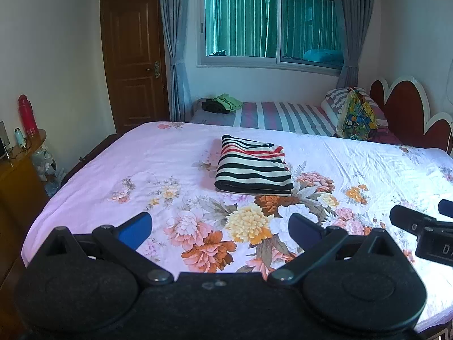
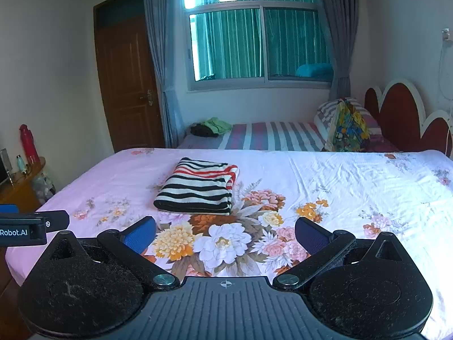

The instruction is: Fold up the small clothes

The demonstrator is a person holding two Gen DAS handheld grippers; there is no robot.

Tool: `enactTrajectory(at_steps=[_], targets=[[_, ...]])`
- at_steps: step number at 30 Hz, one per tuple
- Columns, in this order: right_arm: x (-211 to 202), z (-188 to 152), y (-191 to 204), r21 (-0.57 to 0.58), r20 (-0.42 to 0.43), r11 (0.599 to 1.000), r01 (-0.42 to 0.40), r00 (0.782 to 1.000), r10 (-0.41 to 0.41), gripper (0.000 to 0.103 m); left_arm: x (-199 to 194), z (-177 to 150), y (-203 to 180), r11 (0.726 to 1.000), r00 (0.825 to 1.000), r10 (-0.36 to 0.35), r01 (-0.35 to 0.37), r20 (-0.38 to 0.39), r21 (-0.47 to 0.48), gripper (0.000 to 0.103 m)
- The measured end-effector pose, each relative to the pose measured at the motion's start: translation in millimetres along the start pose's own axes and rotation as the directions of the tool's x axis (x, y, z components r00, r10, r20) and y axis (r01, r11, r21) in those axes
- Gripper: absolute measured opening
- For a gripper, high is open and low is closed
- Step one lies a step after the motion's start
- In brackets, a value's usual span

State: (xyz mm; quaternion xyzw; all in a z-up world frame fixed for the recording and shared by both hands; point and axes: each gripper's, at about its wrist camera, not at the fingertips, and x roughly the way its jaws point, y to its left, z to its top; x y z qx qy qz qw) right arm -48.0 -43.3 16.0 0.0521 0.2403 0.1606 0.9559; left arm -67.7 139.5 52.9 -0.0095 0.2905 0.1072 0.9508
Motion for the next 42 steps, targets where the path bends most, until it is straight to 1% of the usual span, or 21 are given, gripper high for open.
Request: enactTrajectory(at_steps=[29,42], targets=[[12,1,-4,0.000,-0.023,1.000,-0.013,1.000,0.013,0.103,4,2,-7,1.000,1.000,0.013,-0.013,-0.004,0.010,0.102],[16,4,-9,-0.018,-0.030,1.000,-0.008,1.000,0.007,0.103,9,1,-13,1.000,1.000,0.003,-0.003,-0.020,0.008,0.102]])
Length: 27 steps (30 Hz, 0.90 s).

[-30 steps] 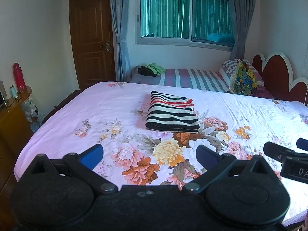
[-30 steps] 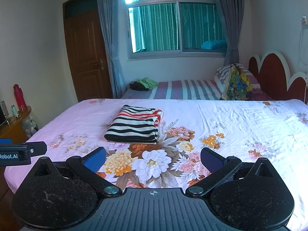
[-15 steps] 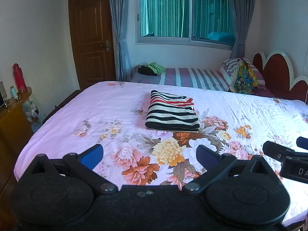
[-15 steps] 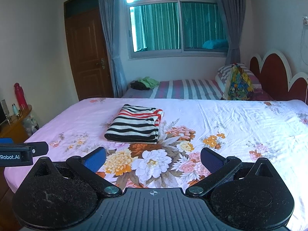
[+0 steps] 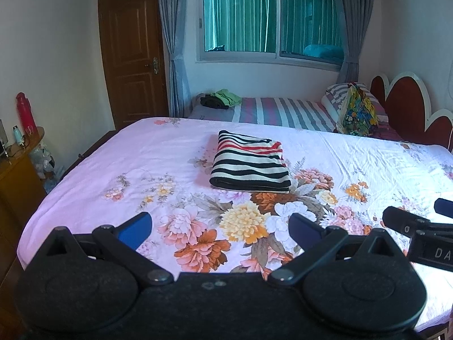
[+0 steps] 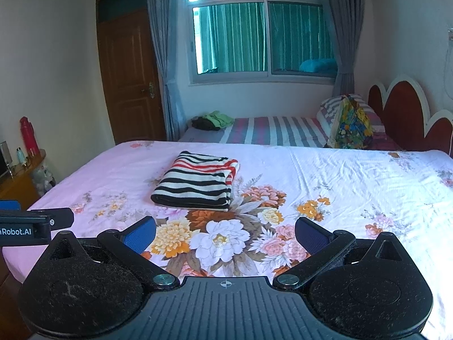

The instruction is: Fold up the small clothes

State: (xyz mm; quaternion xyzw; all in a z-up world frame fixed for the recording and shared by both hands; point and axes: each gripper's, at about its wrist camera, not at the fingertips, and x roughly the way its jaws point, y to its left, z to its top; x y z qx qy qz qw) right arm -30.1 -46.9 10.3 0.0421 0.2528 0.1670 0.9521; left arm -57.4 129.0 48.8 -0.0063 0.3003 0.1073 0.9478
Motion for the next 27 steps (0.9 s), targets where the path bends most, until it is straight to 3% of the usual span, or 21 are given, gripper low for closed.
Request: enactTrajectory(at_steps=[20,25,27], targets=[[22,2,-6,0.014,-0.027,1.000,-0.011,1.000,0.012,0.103,22,6,-12,1.000,1.000,-0.016,0.017,-0.020,0.022,0.102],[37,-1,-13,0.028,-0.053,1.000,0.002,0.999,-0.001,0.103,30,5,-12,0.999,0.999,-0.037,0.036,0.038,0.033,0.100],[44,-3,-17,0.033,-0.065,0.999,0.012,0.998,-0.010,0.103,43,8,-13,0.998,0.999,-0.040,0.039,0.023,0.043,0.102]])
